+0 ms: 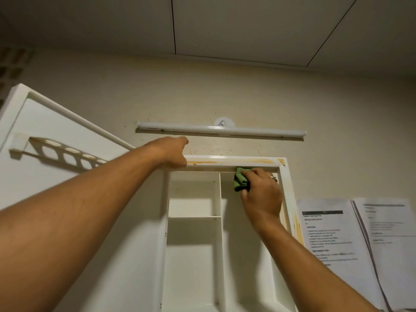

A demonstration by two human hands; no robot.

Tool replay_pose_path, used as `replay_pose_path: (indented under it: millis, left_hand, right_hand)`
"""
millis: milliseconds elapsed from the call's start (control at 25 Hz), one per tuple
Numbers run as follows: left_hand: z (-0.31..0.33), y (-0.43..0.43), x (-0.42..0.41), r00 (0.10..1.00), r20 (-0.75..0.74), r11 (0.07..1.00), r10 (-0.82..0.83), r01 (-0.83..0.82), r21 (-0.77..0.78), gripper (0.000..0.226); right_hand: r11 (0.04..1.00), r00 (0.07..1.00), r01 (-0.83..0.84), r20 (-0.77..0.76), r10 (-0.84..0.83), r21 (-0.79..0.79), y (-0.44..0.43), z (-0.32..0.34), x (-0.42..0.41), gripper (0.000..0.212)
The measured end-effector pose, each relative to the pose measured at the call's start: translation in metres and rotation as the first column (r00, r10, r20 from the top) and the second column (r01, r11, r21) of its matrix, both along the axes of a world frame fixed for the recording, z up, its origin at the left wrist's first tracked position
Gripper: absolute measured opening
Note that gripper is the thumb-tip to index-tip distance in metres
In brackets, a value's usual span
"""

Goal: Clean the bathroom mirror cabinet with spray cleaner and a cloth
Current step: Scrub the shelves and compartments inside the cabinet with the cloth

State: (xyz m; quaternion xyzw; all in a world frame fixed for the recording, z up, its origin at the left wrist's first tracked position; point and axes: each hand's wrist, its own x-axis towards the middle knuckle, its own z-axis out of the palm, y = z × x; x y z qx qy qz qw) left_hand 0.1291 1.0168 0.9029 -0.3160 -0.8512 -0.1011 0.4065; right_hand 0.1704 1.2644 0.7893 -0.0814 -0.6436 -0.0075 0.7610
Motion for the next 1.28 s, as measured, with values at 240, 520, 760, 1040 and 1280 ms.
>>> replay_pose_path:
  millis: [240, 520, 760, 1040, 1280]
  left_hand:
    - [0.010, -0.004, 0.002, 0.995, 0.096, 0.992, 0.021, -0.009, -0.128, 0.065]
    - [0.019, -0.006, -0.009, 0.991, 0.128, 0.991, 0.050, -0.033, -0.129, 0.066]
    - [0.018, -0.007, 0.000, 0.983, 0.169, 0.986, 0.074, -0.046, -0.161, 0.065]
    - [0.022, -0.011, 0.000, 0.977, 0.195, 0.983, 0.091, -0.057, -0.173, 0.061]
    - [0.020, -0.011, 0.007, 0.967, 0.228, 0.982, 0.112, -0.073, -0.172, 0.069]
  right_hand:
    - [0.997, 0.997, -0.059, -0.037, 0.062, 0.058, -0.061, 0.009, -0.041, 0.030]
    - [0.850, 0.950, 0.284, -0.011, -0.312, 0.443, -0.078, 0.025, -0.053, 0.023]
    - [0.985, 0.987, 0.164, -0.009, -0.164, 0.052, -0.098, 0.013, -0.059, 0.026]
    - [0.934, 0.967, 0.249, -0.008, -0.256, 0.257, -0.076, 0.012, -0.049, 0.025]
    - [0.986, 0.989, 0.132, 0.048, -0.137, 0.104, -0.142, 0.012, -0.073, 0.021]
